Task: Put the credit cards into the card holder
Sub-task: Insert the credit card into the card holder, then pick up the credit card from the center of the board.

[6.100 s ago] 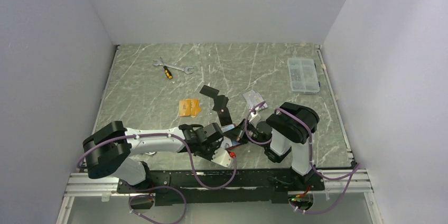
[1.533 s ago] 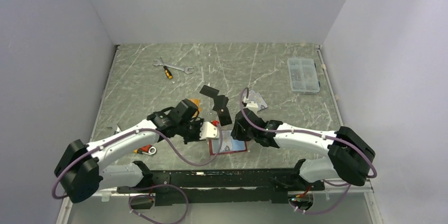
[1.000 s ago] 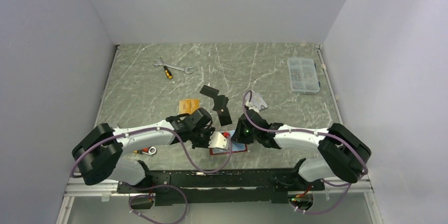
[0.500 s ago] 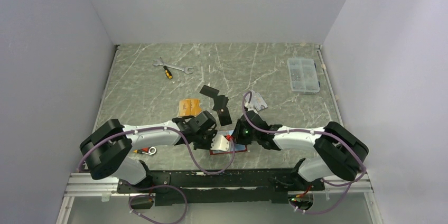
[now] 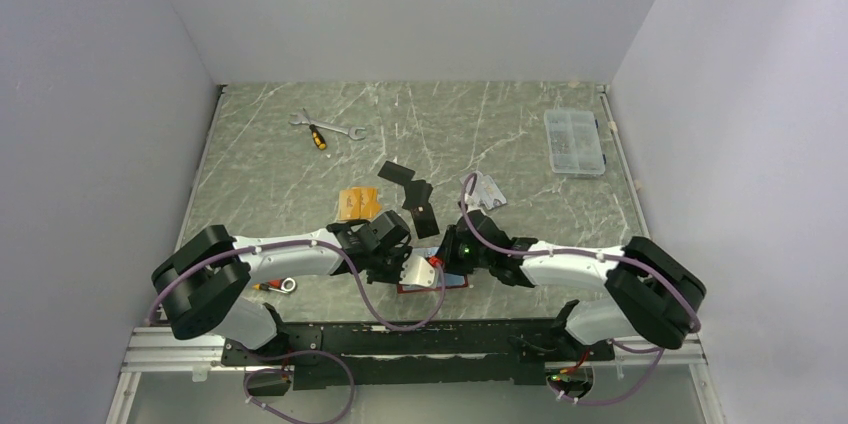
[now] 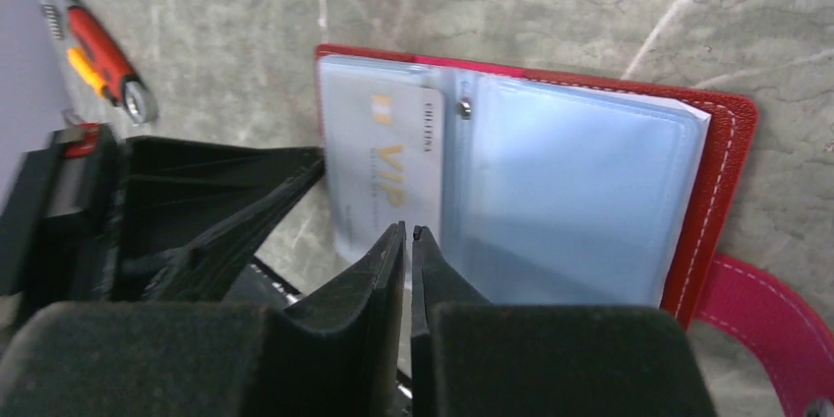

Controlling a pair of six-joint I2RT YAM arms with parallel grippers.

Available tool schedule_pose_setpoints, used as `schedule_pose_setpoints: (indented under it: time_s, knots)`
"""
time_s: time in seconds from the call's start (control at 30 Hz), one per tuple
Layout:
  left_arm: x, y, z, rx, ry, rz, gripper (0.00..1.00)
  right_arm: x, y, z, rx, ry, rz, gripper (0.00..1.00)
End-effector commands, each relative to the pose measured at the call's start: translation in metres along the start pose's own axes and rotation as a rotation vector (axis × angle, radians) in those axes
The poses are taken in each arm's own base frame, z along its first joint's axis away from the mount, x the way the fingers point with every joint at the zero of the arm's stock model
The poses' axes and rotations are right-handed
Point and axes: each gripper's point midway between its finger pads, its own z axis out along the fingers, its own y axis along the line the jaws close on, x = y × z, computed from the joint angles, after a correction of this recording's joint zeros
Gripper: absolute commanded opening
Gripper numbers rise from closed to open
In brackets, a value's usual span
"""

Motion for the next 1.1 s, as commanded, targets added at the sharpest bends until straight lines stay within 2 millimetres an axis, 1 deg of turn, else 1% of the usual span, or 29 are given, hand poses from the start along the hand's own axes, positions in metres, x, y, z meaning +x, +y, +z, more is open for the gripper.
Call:
schedule_pose_setpoints:
  time_s: [0.0,0.13,0.27,0.33,0.47,0.7,0.9,1.07]
  knots:
    - [-0.006,0.006,-0.004,-0.027,-0.017,0.022,0.00,-0.010,0.002,-0.014,-0.009,-0.044,0.000,0.11]
    - [-0.007,0.007,-0.004,-0.031,-0.017,0.024,0.00,-0.003,-0.008,-0.008,0.012,-0.024,0.009,0.10]
    - [-0.007,0.007,-0.005,-0.035,-0.017,0.025,0.00,0.003,-0.017,0.000,0.037,-0.003,0.012,0.03]
    - [-0.006,0.007,-0.005,-0.035,-0.014,0.027,0.00,0.003,-0.019,0.002,0.050,-0.002,0.010,0.00]
    - [-0.006,0.007,-0.005,-0.035,-0.017,0.029,0.00,0.000,-0.020,0.002,0.063,-0.008,0.005,0.00]
    - [-0.006,0.007,-0.005,-0.035,-0.017,0.029,0.00,0.001,-0.012,0.009,0.044,0.006,0.005,0.00]
    - [-0.008,0.008,-0.005,-0.035,-0.021,0.031,0.00,0.001,0.008,0.015,0.007,0.017,-0.010,0.00]
    - [-0.009,0.007,-0.006,-0.028,-0.029,0.031,0.00,0.008,0.020,0.018,-0.015,0.027,-0.025,0.00]
